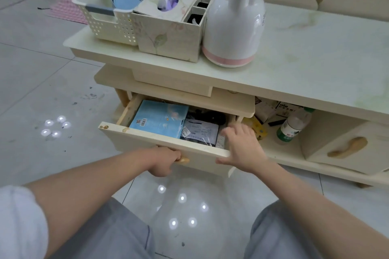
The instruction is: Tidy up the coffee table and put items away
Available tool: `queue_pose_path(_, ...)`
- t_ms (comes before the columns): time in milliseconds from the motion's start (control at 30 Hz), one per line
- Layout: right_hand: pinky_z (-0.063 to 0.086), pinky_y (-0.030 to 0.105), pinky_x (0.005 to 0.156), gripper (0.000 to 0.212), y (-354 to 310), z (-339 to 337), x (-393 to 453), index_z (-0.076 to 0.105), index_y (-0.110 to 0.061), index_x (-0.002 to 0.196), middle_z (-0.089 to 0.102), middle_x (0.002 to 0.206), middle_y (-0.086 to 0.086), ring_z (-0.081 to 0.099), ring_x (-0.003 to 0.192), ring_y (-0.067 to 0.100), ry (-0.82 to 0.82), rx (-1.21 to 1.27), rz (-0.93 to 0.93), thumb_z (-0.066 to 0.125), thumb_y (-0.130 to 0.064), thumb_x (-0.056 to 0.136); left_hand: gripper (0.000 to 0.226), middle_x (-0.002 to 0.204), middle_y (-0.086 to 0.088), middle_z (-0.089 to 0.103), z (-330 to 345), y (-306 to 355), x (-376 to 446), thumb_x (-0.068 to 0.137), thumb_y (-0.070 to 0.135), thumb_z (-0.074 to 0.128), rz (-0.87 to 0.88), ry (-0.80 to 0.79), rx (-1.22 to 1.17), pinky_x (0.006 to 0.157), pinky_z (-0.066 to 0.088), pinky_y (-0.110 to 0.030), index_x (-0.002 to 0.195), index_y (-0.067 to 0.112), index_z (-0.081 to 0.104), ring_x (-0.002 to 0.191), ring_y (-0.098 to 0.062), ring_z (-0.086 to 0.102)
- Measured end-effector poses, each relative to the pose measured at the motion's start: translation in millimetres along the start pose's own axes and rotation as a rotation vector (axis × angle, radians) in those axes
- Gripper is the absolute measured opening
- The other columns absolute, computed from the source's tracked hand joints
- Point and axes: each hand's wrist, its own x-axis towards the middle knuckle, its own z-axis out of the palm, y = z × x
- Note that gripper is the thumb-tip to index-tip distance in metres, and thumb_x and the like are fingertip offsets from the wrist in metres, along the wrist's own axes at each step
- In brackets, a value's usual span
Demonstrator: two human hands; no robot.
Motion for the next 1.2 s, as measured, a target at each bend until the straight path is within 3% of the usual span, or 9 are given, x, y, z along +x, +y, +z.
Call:
queue_pose_path(100, -0.001, 0.053, 0.121, 0.138, 14, 8, 14, -0.007, -0.023, 0.158, -0.008, 0.164, 0.019, -0.011, 0.151, 0.040, 0.090, -0.023, 0.128, 0.060, -0.088, 0.056, 0.035, 0.130, -0.002, 0.057, -8, -2, 11, 0.093, 0.027, 0.052, -0.014, 0.056, -0.016, 0.088, 0.033, -0.033, 0.127, 0.021, 0.044, 0.115, -0.025, 0.055)
queue_pose_path(167, -0.003, 0.053, 0.121, 0.146, 26, 7, 31, -0.012, -0.020, 0.157, -0.012, 0.164, 0.019, -0.015, 0.151, 0.038, 0.053, 0.043, 0.187, 0.058, -0.091, 0.051, 0.036, 0.131, -0.003, 0.056, -16, -4, 22, 0.093, 0.028, 0.052, -0.027, 0.089, -0.036, 0.096, 0.035, -0.037, 0.127, 0.021, 0.043, 0.116, -0.025, 0.054)
queue_pose_path(367, 0.017, 0.048, 0.122, 0.120, 47, 4, 59, 0.024, -0.017, 0.153, 0.024, 0.159, 0.007, 0.019, 0.147, 0.032, 0.175, 0.140, 0.214, 0.071, -0.076, 0.059, 0.041, 0.132, -0.006, 0.054, -41, -10, 53, 0.093, 0.029, 0.053, -0.087, 0.145, -0.103, 0.106, 0.038, -0.042, 0.132, 0.024, 0.040, 0.117, -0.026, 0.051)
queue_pose_path(567, 0.046, 0.043, 0.098, 0.073, 54, 13, 69, 0.047, -0.018, 0.137, 0.045, 0.140, 0.005, 0.042, 0.127, 0.032, 0.322, 0.175, 0.219, 0.077, -0.044, 0.076, 0.055, 0.146, -0.014, 0.040, -59, -12, 80, 0.095, 0.028, 0.049, -0.181, 0.141, -0.044, 0.110, 0.030, -0.046, 0.145, 0.018, 0.030, 0.135, -0.034, 0.036)
queue_pose_path(700, 0.050, 0.045, 0.088, 0.052, 49, 16, 79, 0.055, -0.011, 0.119, 0.055, 0.123, 0.012, 0.048, 0.114, 0.037, 0.398, 0.122, 0.253, 0.079, -0.031, 0.078, 0.064, 0.155, -0.021, 0.027, -70, -4, 90, 0.096, 0.023, 0.048, -0.222, 0.124, 0.005, 0.116, 0.020, -0.049, 0.151, 0.012, 0.019, 0.145, -0.039, 0.024)
queue_pose_path(867, 0.046, 0.042, 0.086, 0.047, 48, 19, 81, 0.057, -0.008, 0.114, 0.057, 0.117, 0.014, 0.051, 0.106, 0.038, 0.414, 0.067, 0.261, 0.079, -0.028, 0.077, 0.065, 0.153, -0.020, 0.032, -71, -9, 99, 0.095, 0.029, 0.049, -0.237, 0.112, 0.048, 0.112, 0.025, -0.050, 0.150, 0.013, 0.019, 0.142, -0.037, 0.029)
queue_pose_path(933, 0.047, 0.043, 0.089, 0.049, 47, 15, 80, 0.054, -0.009, 0.118, 0.055, 0.122, 0.014, 0.049, 0.111, 0.038, 0.364, 0.073, 0.253, 0.077, -0.029, 0.079, 0.069, 0.157, -0.020, 0.026, -73, -8, 96, 0.096, 0.031, 0.048, -0.235, 0.088, 0.063, 0.115, 0.022, -0.051, 0.153, 0.013, 0.014, 0.146, -0.037, 0.024)
queue_pose_path(1033, 0.046, 0.044, 0.095, 0.064, 48, -13, 79, 0.044, -0.012, 0.134, 0.046, 0.137, 0.012, 0.043, 0.126, 0.036, 0.103, 0.118, 0.245, 0.071, -0.039, 0.083, 0.079, 0.166, -0.012, 0.005, -80, 5, 77, 0.098, 0.039, 0.046, -0.211, -0.023, 0.055, 0.119, 0.014, -0.052, 0.159, 0.024, -0.001, 0.152, -0.037, 0.008)
queue_pose_path(1200, 0.044, 0.038, 0.105, 0.069, 45, -92, 50, 0.040, -0.015, 0.148, 0.054, 0.143, 0.009, 0.051, 0.129, 0.028, -0.378, 0.281, 0.199, 0.058, -0.050, 0.091, 0.072, 0.164, -0.011, 0.020, -126, 36, 13, 0.099, 0.055, 0.038, -0.127, -0.001, -0.003, 0.117, 0.028, -0.048, 0.159, 0.022, 0.015, 0.147, -0.036, 0.026)
